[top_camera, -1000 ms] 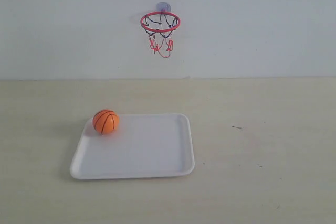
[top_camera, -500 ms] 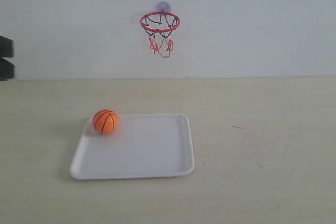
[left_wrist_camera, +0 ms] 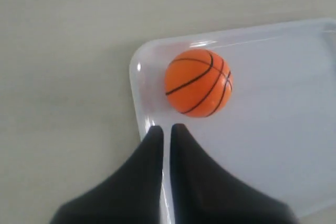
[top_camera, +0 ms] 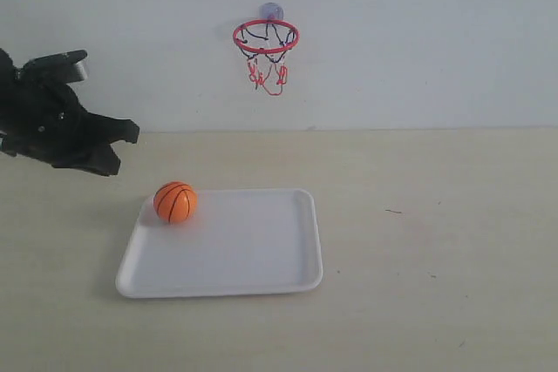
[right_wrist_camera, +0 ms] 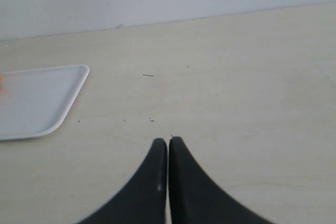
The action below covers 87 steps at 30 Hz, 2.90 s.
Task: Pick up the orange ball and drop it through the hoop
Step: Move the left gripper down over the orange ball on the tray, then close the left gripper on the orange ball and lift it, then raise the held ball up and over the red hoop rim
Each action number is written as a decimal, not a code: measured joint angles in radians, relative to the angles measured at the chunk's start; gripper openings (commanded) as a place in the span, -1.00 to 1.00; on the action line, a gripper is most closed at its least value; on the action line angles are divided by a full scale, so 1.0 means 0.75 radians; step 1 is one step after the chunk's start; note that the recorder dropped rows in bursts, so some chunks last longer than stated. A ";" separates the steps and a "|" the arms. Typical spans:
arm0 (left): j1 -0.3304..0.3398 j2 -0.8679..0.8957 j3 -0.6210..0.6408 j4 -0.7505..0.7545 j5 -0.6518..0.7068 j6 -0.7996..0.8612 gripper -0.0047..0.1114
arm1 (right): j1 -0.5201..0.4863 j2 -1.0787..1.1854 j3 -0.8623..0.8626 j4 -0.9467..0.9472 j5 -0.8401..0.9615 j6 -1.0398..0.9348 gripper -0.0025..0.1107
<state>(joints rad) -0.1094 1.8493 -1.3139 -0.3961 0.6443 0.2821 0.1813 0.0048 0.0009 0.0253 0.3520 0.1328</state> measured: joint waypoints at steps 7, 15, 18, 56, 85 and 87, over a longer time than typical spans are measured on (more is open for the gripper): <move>0.000 0.266 -0.430 -0.003 0.359 0.046 0.16 | 0.000 0.000 0.000 -0.003 0.000 0.000 -0.96; -0.029 0.448 -0.681 -0.008 0.512 0.098 0.45 | 0.000 0.000 0.000 -0.003 0.000 0.000 -0.96; -0.054 0.478 -0.689 -0.006 0.502 0.134 0.45 | 0.000 0.000 0.000 -0.003 0.000 0.000 -0.96; -0.144 0.621 -0.690 0.151 0.452 0.184 0.01 | 0.000 0.000 0.000 -0.003 0.002 0.000 -0.96; -0.009 0.624 -1.212 -0.660 0.415 0.587 -0.85 | 0.000 0.000 0.000 -0.006 0.002 0.000 -0.96; -0.015 0.664 -1.342 -0.668 0.417 0.555 -0.85 | 0.000 0.000 0.000 -0.006 0.002 0.000 -0.96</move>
<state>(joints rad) -0.1207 2.3470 -2.3202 -0.8969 0.9574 0.6980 0.1813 0.0048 0.0009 0.0210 0.3537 0.1328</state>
